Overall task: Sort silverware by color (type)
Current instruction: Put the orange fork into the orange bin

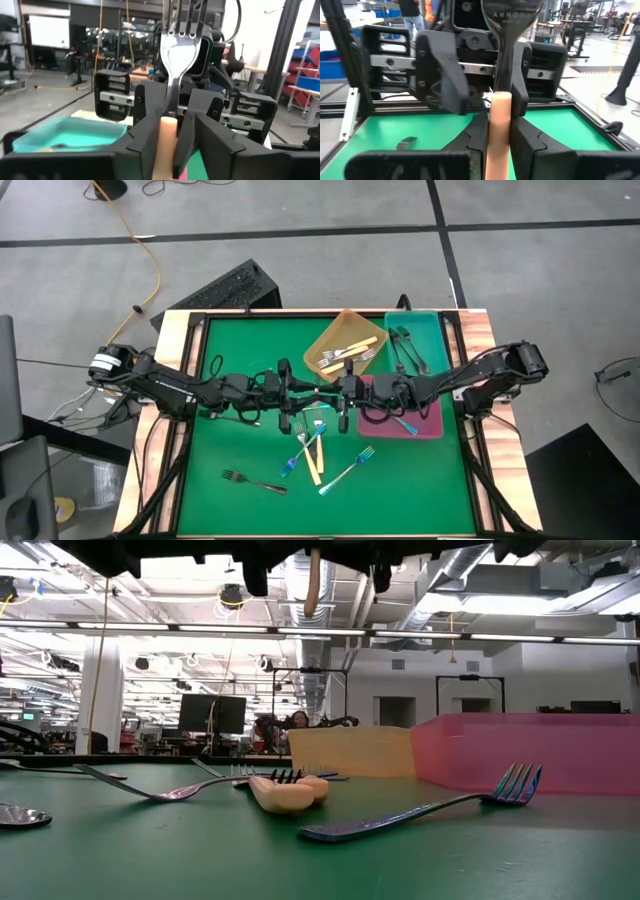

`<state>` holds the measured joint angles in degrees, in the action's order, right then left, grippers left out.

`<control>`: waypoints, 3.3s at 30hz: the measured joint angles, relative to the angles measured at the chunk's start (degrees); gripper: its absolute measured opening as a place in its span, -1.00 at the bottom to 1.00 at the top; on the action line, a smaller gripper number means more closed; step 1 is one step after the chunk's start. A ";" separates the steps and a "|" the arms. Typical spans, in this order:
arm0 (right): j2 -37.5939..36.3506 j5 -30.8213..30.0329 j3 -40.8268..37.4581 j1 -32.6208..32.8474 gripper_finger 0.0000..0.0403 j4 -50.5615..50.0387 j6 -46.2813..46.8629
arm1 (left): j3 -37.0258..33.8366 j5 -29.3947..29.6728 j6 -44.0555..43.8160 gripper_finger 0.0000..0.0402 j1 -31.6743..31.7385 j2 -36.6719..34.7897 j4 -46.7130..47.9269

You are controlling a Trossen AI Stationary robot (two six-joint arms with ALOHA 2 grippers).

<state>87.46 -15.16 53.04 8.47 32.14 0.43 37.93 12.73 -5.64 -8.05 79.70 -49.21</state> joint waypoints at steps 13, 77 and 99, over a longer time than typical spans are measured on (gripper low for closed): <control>-2.70 -0.31 0.04 -4.42 -0.63 -4.35 0.20 | 0.00 8.00 -1.18 -0.09 -0.02 -11.18 17.72; 17.92 7.82 20.46 -34.65 -0.63 -65.41 -42.42 | -0.07 10.60 -8.14 -0.09 -0.22 -23.48 46.29; 24.02 9.14 21.07 -34.36 -0.63 -65.59 -39.26 | -0.07 11.16 -8.38 -0.09 -0.20 -23.45 48.28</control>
<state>111.48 -6.02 74.11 -25.89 -33.45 -38.83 37.87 23.89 -14.02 -8.25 56.25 -0.93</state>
